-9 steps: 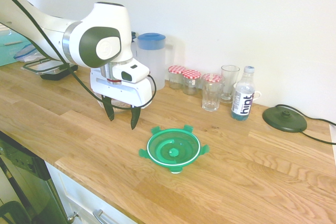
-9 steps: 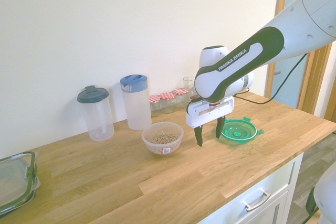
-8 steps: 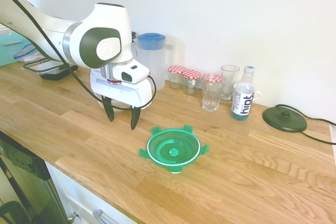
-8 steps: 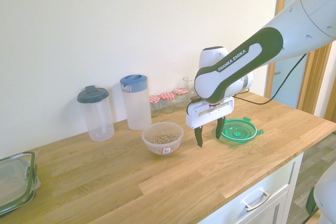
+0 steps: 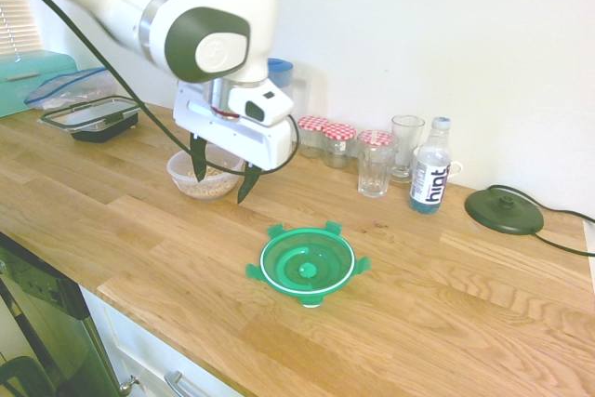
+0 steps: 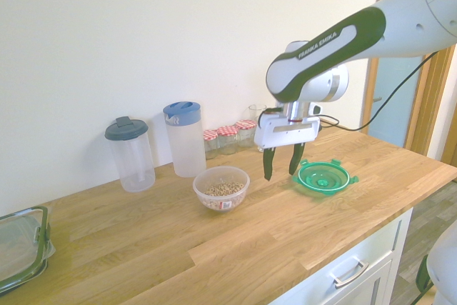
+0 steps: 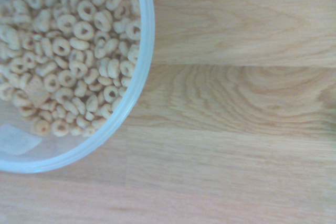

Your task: Cover the lid of food container

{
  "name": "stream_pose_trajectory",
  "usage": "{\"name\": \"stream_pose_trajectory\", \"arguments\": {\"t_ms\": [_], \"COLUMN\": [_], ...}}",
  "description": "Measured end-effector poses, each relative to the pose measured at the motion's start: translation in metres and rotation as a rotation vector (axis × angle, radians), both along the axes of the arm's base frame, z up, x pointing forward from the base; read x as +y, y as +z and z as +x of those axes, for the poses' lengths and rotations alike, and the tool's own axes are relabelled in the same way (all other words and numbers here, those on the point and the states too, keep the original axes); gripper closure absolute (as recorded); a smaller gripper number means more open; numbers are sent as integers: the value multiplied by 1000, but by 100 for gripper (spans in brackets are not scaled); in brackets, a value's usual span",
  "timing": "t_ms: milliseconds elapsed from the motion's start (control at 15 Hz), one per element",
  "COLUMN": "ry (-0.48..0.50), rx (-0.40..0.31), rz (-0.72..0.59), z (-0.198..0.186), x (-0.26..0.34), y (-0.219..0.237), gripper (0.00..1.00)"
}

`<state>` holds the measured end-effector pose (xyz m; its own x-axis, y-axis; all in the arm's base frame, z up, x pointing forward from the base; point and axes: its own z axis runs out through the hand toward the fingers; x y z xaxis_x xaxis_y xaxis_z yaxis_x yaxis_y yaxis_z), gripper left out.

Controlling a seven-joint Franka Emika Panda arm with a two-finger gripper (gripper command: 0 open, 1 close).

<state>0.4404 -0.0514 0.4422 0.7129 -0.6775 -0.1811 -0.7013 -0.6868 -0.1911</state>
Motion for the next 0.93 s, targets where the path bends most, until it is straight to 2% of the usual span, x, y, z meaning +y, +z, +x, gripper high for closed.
{"name": "stream_pose_trajectory", "arguments": {"t_ms": [200,333,667,933], "ry": [-9,-8,-44,-18], "rx": [23,33,49,54], "rz": [75,115,228,375], "z": [-15,-28,-40,-30], "x": [-82,-132,-238,-269], "y": [27,28,-8,-59], "gripper": [0,0,0,0]}}
